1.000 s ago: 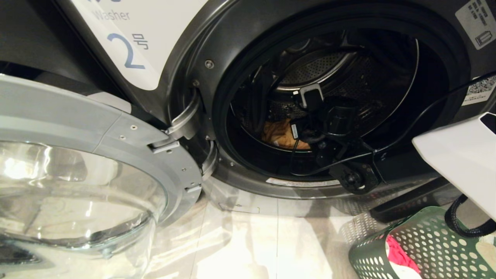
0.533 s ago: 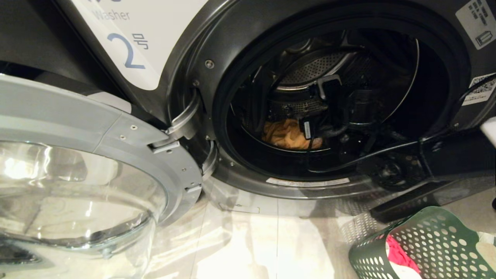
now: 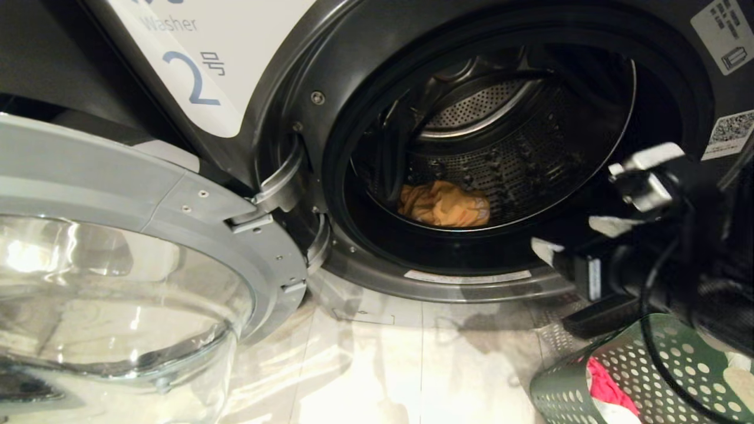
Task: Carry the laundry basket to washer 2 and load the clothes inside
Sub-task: Place the clothes into the washing machine
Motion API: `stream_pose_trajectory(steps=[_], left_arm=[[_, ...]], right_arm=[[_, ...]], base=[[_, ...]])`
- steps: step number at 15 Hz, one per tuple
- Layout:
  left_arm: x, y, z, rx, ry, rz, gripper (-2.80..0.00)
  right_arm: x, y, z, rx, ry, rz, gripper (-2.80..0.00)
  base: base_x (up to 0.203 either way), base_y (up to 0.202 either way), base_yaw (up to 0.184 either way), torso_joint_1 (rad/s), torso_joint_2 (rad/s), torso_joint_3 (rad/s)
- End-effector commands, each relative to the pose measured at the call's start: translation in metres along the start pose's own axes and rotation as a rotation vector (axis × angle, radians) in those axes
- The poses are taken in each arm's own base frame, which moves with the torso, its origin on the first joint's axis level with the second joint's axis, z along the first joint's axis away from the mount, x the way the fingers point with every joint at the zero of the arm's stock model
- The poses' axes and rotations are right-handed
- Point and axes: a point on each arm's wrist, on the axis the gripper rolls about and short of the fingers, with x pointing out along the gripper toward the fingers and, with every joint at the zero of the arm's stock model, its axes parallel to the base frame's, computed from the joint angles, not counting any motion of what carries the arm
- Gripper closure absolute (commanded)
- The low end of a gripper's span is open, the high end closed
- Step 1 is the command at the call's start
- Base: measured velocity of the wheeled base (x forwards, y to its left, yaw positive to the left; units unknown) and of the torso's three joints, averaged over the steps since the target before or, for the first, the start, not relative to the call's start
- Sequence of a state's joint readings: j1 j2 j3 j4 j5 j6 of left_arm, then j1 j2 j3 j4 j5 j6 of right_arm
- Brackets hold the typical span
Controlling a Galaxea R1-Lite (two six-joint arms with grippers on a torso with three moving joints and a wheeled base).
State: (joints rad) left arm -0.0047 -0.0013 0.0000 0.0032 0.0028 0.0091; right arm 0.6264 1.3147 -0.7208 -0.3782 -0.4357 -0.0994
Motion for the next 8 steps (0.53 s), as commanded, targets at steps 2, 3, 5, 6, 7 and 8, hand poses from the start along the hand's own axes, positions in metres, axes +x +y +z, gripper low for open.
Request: stream_pose_trajectory(steps=[2, 3, 5, 6, 7, 8], left_arm=[[0.000, 0.000, 0.000, 0.000, -0.002, 0.000, 0.00], [0.000, 0.000, 0.000, 0.000, 0.000, 0.000, 0.00], [0.000, 0.000, 0.000, 0.000, 0.000, 0.000, 0.00], [0.000, 0.000, 0.000, 0.000, -0.002, 0.000, 0.00], [0.000, 0.000, 0.000, 0.000, -0.001, 0.000, 0.00], [0.000, 0.000, 0.000, 0.000, 0.001, 0.000, 0.00]], right_arm=[[-0.062, -0.024, -0.031, 0.015, -0.037, 0.009, 0.00], [-0.071, -0.032, -0.044, 0.010, -0.005, -0.020, 0.00], [-0.084, -0.051, -0.068, 0.016, 0.133, -0.151, 0.00], [-0.089, -0.060, -0.079, 0.047, 0.231, -0.220, 0.00], [-0.093, -0.067, -0.089, 0.094, 0.334, -0.286, 0.00], [-0.098, -0.074, -0.096, 0.147, 0.449, -0.342, 0.00]], base=[[0.000, 0.000, 0.000, 0.000, 0.00, 0.000], [0.000, 0.000, 0.000, 0.000, 0.00, 0.000], [0.000, 0.000, 0.000, 0.000, 0.00, 0.000], [0.000, 0.000, 0.000, 0.000, 0.00, 0.000], [0.000, 0.000, 0.000, 0.000, 0.00, 0.000], [0.000, 0.000, 0.000, 0.000, 0.00, 0.000]])
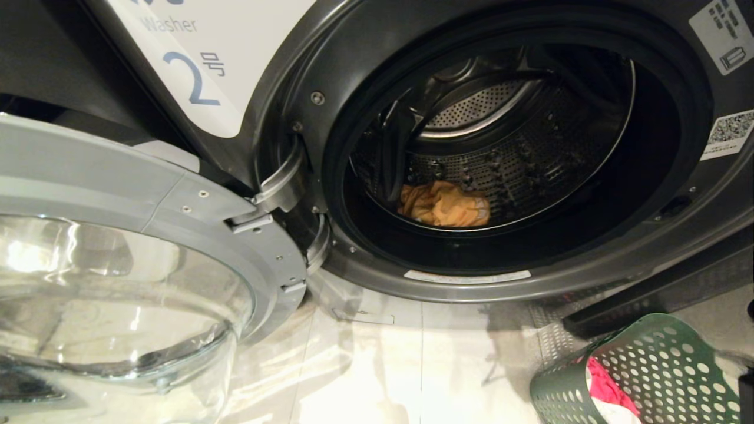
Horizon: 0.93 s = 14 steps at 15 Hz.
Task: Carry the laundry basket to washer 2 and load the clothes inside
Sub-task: Place the clothes into the washing machine
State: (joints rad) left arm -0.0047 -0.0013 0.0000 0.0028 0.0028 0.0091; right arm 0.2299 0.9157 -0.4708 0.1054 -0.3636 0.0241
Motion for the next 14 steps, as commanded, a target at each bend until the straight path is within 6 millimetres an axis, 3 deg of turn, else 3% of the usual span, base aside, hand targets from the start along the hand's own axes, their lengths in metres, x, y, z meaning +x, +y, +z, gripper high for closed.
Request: stream_pose_trajectory(steps=[1, 3, 7, 8, 11, 14], left_arm=[[0.000, 0.000, 0.000, 0.000, -0.001, 0.000, 0.00], [0.000, 0.000, 0.000, 0.000, -0.001, 0.000, 0.00], [0.000, 0.000, 0.000, 0.000, 0.000, 0.000, 0.00], [0.000, 0.000, 0.000, 0.000, 0.000, 0.000, 0.00], [0.000, 0.000, 0.000, 0.000, -0.001, 0.000, 0.00], [0.000, 0.000, 0.000, 0.000, -0.001, 0.000, 0.00]], right_arm=[[-0.007, -0.015, -0.017, 0.067, 0.219, -0.102, 0.00], [-0.011, -0.023, -0.025, 0.197, 0.526, -0.137, 0.00], [0.016, -0.035, -0.015, 0.448, 0.895, -0.262, 0.00], [0.026, -0.039, -0.014, 0.488, 0.956, -0.280, -2.80], [0.065, -0.049, -0.018, 0.544, 1.091, -0.274, -2.80], [0.118, -0.071, -0.038, 0.526, 1.161, -0.237, -2.80]], base=[[0.000, 0.000, 0.000, 0.000, 0.00, 0.000], [0.000, 0.000, 0.000, 0.000, 0.00, 0.000], [0.000, 0.000, 0.000, 0.000, 0.00, 0.000], [0.000, 0.000, 0.000, 0.000, 0.00, 0.000], [0.000, 0.000, 0.000, 0.000, 0.00, 0.000], [0.000, 0.000, 0.000, 0.000, 0.00, 0.000]])
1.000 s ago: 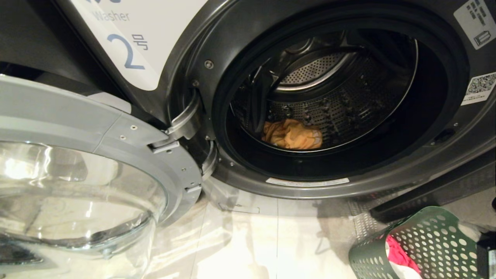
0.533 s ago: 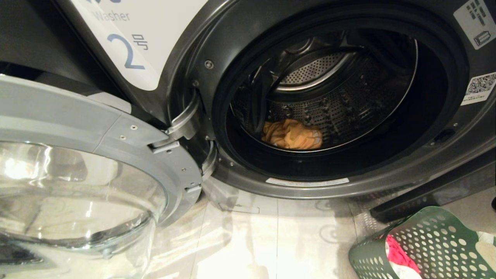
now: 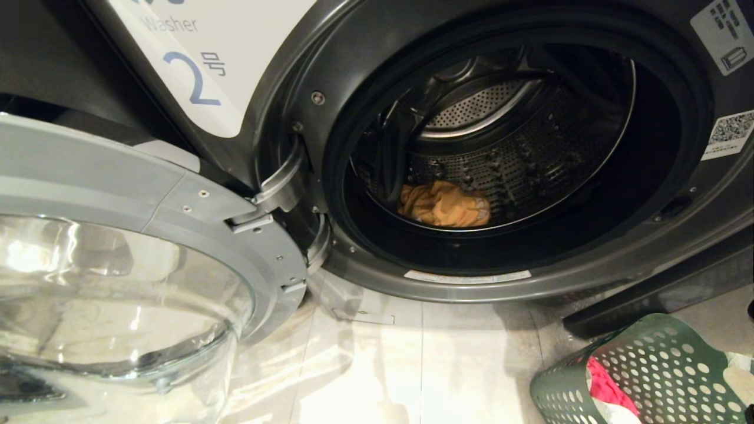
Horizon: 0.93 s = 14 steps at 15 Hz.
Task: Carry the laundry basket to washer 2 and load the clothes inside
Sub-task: Place the clothes into the washing machine
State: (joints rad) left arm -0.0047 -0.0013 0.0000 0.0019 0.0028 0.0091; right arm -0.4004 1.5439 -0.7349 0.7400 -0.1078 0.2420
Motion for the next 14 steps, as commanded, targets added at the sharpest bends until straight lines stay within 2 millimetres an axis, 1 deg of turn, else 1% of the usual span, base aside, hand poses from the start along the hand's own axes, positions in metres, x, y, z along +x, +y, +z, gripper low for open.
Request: stream_pose_trajectory(steps=[1, 2, 3, 4, 5, 6, 9, 11, 12, 14], left_arm=[[0.000, 0.000, 0.000, 0.000, 0.001, 0.000, 0.00], [0.000, 0.000, 0.000, 0.000, 0.000, 0.000, 0.00], [0.000, 0.000, 0.000, 0.000, 0.001, 0.000, 0.00], [0.000, 0.000, 0.000, 0.000, 0.001, 0.000, 0.00], [0.000, 0.000, 0.000, 0.000, -0.001, 0.000, 0.00], [0.000, 0.000, 0.000, 0.000, -0.001, 0.000, 0.00], [0.000, 0.000, 0.000, 0.000, 0.001, 0.000, 0.00], [0.000, 0.000, 0.000, 0.000, 0.001, 0.000, 0.00], [0.000, 0.000, 0.000, 0.000, 0.001, 0.000, 0.00], [0.000, 0.000, 0.000, 0.000, 0.000, 0.000, 0.00]], right_arm=[[0.041, -0.003, 0.033, -0.036, 0.094, -0.017, -2.80], [0.053, -0.014, 0.046, -0.104, 0.075, -0.008, -2.80], [0.062, -0.027, 0.055, -0.191, 0.060, -0.002, -2.80], [0.070, -0.039, 0.062, -0.247, 0.049, 0.001, -2.80], [0.078, -0.044, 0.066, -0.265, 0.048, 0.002, -2.80], [0.085, -0.047, 0.067, -0.286, 0.071, 0.007, -2.80], [0.104, -0.057, 0.074, -0.467, 0.119, 0.033, -2.80], [0.119, -0.058, 0.084, -0.608, 0.095, 0.033, -2.80], [0.127, -0.058, 0.088, -0.664, 0.089, 0.033, -2.80], [0.141, -0.057, 0.100, -0.748, 0.021, 0.037, -2.80]], base=[[0.000, 0.000, 0.000, 0.000, 0.00, 0.000], [0.000, 0.000, 0.000, 0.000, 0.00, 0.000], [0.000, 0.000, 0.000, 0.000, 0.00, 0.000], [0.000, 0.000, 0.000, 0.000, 0.00, 0.000], [0.000, 0.000, 0.000, 0.000, 0.00, 0.000], [0.000, 0.000, 0.000, 0.000, 0.00, 0.000], [0.000, 0.000, 0.000, 0.000, 0.00, 0.000], [0.000, 0.000, 0.000, 0.000, 0.00, 0.000], [0.000, 0.000, 0.000, 0.000, 0.00, 0.000], [0.000, 0.000, 0.000, 0.000, 0.00, 0.000]])
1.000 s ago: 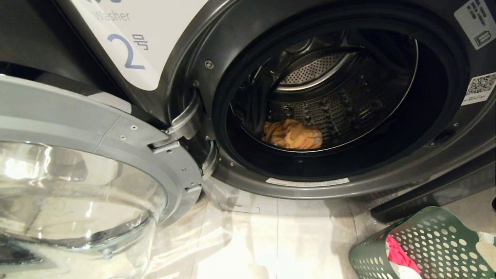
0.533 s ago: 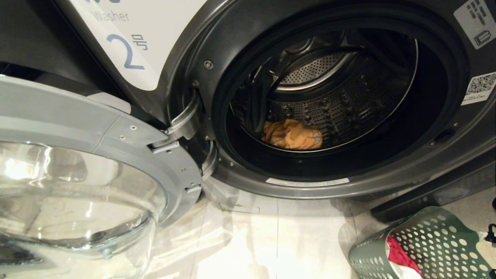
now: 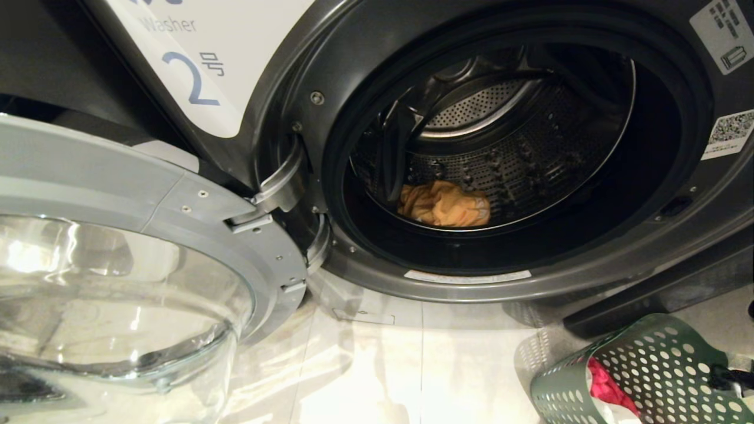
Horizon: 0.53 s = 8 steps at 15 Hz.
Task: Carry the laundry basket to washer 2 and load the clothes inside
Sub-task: Place the clothes into the washing machine
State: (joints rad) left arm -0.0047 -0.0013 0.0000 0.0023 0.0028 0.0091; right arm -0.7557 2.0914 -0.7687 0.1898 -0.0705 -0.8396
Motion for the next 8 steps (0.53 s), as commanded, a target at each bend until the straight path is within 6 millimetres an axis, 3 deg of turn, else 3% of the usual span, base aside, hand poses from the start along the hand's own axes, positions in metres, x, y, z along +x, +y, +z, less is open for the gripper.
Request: stream_pose_trajectory(steps=[1, 4, 8], left_arm=[[0.000, 0.000, 0.000, 0.000, 0.000, 0.000, 0.00], [0.000, 0.000, 0.000, 0.000, -0.001, 0.000, 0.00], [0.000, 0.000, 0.000, 0.000, -0.001, 0.000, 0.00]], right_arm=[[0.018, 0.000, 0.003, -0.054, -0.018, 0.057, -2.80], [0.028, 0.010, -0.005, -0.147, -0.050, 0.105, -2.80], [0.068, 0.012, 0.000, -0.285, -0.136, 0.110, -2.80]], base=[[0.000, 0.000, 0.000, 0.000, 0.00, 0.000], [0.000, 0.000, 0.000, 0.000, 0.00, 0.000], [0.000, 0.000, 0.000, 0.000, 0.00, 0.000]])
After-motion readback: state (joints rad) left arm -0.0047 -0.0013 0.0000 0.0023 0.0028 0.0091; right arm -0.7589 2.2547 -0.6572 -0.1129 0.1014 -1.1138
